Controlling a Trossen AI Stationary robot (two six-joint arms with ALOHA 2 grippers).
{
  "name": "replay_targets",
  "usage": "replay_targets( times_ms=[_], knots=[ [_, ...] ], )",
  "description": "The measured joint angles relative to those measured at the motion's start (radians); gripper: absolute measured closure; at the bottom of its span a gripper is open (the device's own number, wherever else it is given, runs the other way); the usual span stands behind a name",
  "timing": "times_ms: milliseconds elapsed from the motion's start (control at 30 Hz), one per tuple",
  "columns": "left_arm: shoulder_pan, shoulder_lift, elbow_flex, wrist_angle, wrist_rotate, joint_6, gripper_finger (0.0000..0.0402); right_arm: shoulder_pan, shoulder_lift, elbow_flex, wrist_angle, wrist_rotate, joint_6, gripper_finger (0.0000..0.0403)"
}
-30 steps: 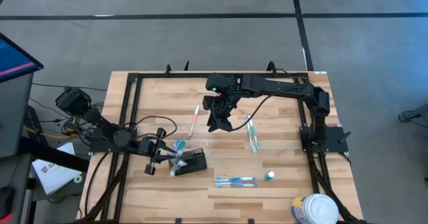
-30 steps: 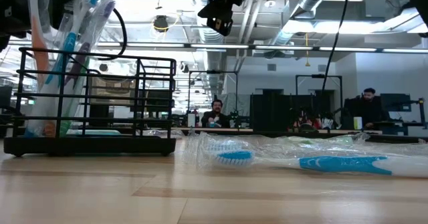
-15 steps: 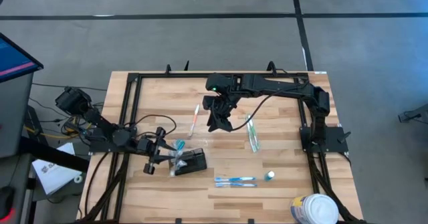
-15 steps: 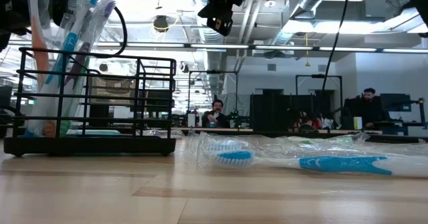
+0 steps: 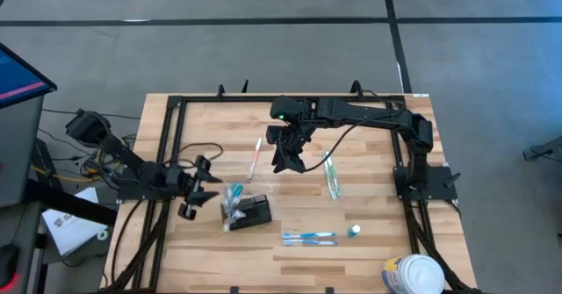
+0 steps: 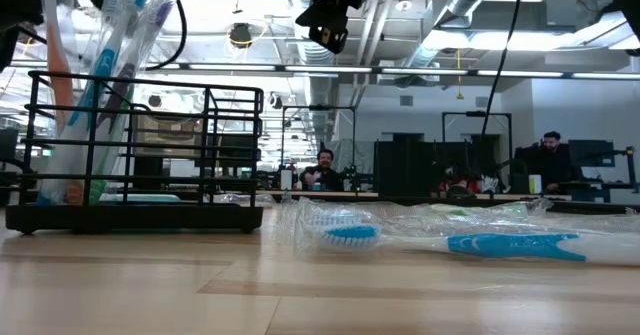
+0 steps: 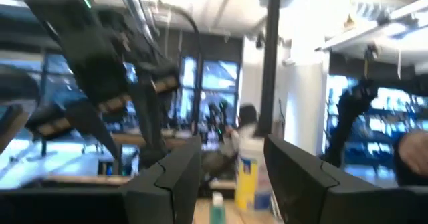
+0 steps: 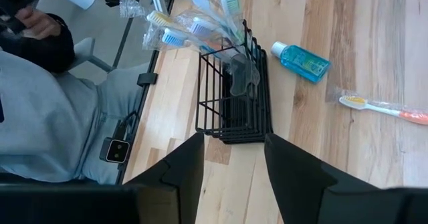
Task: Pick & Place toothbrushing station
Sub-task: Put the mouthwash into the black toothbrush rack
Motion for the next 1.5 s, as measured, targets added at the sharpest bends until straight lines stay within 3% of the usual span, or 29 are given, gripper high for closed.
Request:
replay_targets(
  times_ms=[200, 400, 1033, 1267, 1500],
  knots=[
    [0.037, -0.106, 0.000, -0.001, 0.000, 0.042, 0.0252, 0.001, 0.000, 0.000, 0.000, 0.000, 0.000, 0.0251],
    [0.085, -0.119, 0.000, -0.003, 0.000, 0.042, 0.0259, 0.026, 0.002, 0.000, -0.040, 0.006, 0.006, 0.0254],
    [0.119, -0.119, 0.000, -0.031, 0.000, 0.050, 0.0263, 0.259, 0.003, -0.223, -0.173, 0.373, 0.193, 0.0286],
    [0.119, -0.119, 0.000, -0.031, 0.000, 0.050, 0.0263, 0.301, 0.003, -0.262, -0.189, 0.444, 0.233, 0.0286],
    [0.119, -0.119, 0.000, -0.031, 0.000, 0.050, 0.0263, 0.355, 0.003, -0.296, -0.210, 0.449, 0.293, 0.0285]
  ],
)
